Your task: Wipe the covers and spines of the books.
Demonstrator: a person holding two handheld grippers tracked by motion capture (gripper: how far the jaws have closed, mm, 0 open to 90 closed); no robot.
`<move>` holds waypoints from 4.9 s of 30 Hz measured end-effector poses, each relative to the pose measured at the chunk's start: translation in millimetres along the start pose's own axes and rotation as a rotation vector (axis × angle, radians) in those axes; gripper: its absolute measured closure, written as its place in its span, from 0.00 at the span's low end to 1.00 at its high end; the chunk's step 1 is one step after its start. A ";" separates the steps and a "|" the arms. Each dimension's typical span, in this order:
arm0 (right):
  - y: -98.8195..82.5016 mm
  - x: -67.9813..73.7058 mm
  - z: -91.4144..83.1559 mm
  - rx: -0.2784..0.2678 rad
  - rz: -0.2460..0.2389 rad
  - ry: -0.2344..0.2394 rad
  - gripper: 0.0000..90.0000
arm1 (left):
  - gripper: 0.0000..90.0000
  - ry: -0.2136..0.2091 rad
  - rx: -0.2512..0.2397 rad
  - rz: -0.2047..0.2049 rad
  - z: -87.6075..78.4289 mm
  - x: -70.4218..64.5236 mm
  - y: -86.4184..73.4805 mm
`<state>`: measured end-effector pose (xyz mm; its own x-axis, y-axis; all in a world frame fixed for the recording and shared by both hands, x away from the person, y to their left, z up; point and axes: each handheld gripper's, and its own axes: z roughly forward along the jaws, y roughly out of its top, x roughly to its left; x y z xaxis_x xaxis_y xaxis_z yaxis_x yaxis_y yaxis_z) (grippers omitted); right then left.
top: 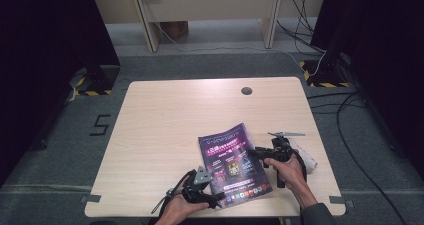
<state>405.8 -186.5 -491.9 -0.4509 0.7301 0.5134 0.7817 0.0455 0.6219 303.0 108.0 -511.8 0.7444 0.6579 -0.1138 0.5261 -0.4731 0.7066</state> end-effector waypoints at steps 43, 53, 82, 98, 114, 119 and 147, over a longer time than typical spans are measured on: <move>58.4 63.1 22.6 0.309 -0.515 -0.162 0.92 | 0.28 0.080 -0.028 -0.020 -25.5 21.1 -11.9; 72.9 72.1 24.6 0.327 -0.574 -0.196 0.94 | 0.29 0.078 -0.041 -0.059 -30.5 30.0 -12.2; 142.9 113.7 -9.4 0.262 -0.760 -0.469 0.94 | 0.30 0.063 -0.023 -0.079 -26.9 32.9 -13.5; 106.1 147.3 10.0 0.367 -0.848 -0.307 0.94 | 0.31 0.081 -0.027 -0.087 -30.3 37.8 -13.1; 58.8 136.6 46.3 0.444 -0.794 -0.165 0.93 | 0.30 0.099 -0.042 -0.113 -37.3 47.3 -16.6; 45.7 133.2 52.8 0.453 -0.779 -0.133 0.91 | 0.30 0.103 -0.042 -0.115 -38.1 49.5 -17.5; -6.8 111.7 76.1 0.433 -0.617 0.005 0.69 | 0.31 0.091 -0.040 -0.098 -35.6 44.5 -18.0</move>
<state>382.9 -53.4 -483.7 -0.8631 0.4822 0.1502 0.4855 0.7101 0.5099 312.0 166.6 -504.7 0.6488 0.7512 -0.1211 0.5765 -0.3814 0.7226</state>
